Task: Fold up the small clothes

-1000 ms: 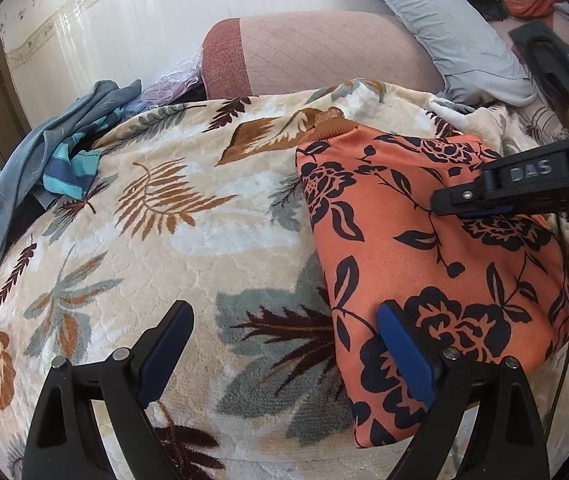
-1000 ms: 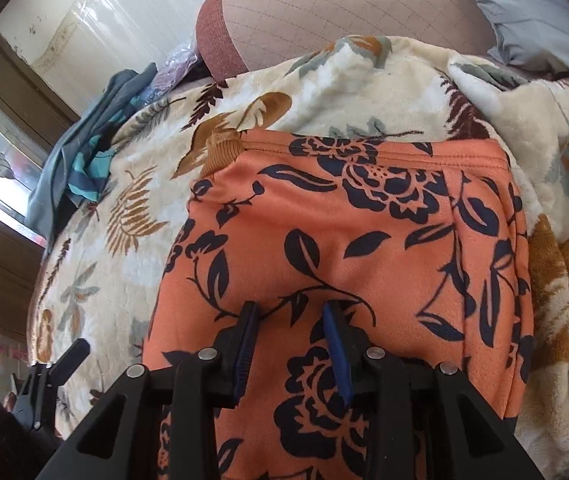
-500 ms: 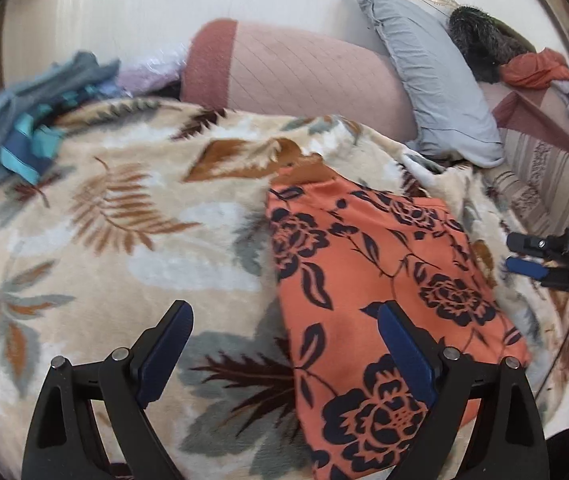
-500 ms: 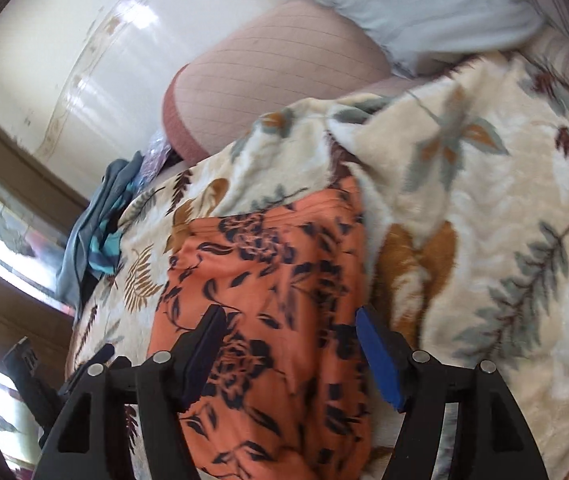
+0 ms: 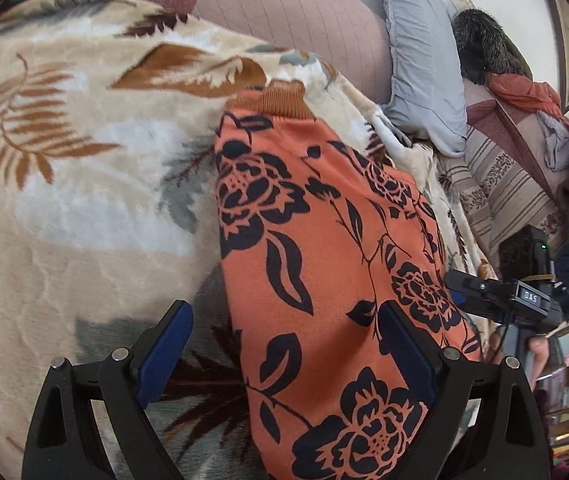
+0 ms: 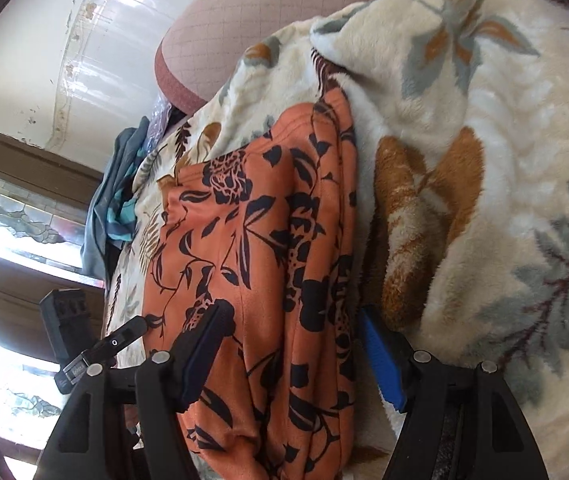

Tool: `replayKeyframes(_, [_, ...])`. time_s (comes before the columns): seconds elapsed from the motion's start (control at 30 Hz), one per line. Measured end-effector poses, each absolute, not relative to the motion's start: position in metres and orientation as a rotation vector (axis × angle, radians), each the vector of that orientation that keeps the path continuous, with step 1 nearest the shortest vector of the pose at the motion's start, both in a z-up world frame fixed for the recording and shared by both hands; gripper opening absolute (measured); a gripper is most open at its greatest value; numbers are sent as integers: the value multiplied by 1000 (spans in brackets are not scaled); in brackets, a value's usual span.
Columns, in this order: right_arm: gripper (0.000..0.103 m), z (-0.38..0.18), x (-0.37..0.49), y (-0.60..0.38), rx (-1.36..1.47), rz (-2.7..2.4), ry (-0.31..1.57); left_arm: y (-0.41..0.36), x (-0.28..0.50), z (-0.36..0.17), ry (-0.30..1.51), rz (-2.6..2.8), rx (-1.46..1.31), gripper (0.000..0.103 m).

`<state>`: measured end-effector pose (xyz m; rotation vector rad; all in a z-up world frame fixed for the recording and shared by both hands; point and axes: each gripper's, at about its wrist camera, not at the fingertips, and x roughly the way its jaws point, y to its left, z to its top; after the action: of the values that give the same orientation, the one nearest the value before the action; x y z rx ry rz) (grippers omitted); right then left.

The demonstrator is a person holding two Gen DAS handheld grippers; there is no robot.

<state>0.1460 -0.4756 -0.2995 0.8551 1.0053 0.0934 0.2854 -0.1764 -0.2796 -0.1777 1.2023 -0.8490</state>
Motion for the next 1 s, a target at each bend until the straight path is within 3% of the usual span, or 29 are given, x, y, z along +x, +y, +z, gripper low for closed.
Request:
replayKeyframes(0.5, [82,-328,172,-479,1058,237,1034,-186,301,-290,1259,-984,-378,94])
replayKeyframes(0.73, [83,-323,184,-466,1006,199,1027,-185,302,-291,1249,-998,-404,94])
replayKeyframes(0.83, [72,-316,186,-455,914,159,1038,-185,300,-290,1229,-993,-387,93])
replayKeyframes(0.9, [57,-312,186,-452,874,126,1044,-186,299,-288,1215,-985,-369,83])
replayKeyframes(1.0, [51,-303,183,-449,821,98,1032,-184,300,-287,1203,-976,-366,76])
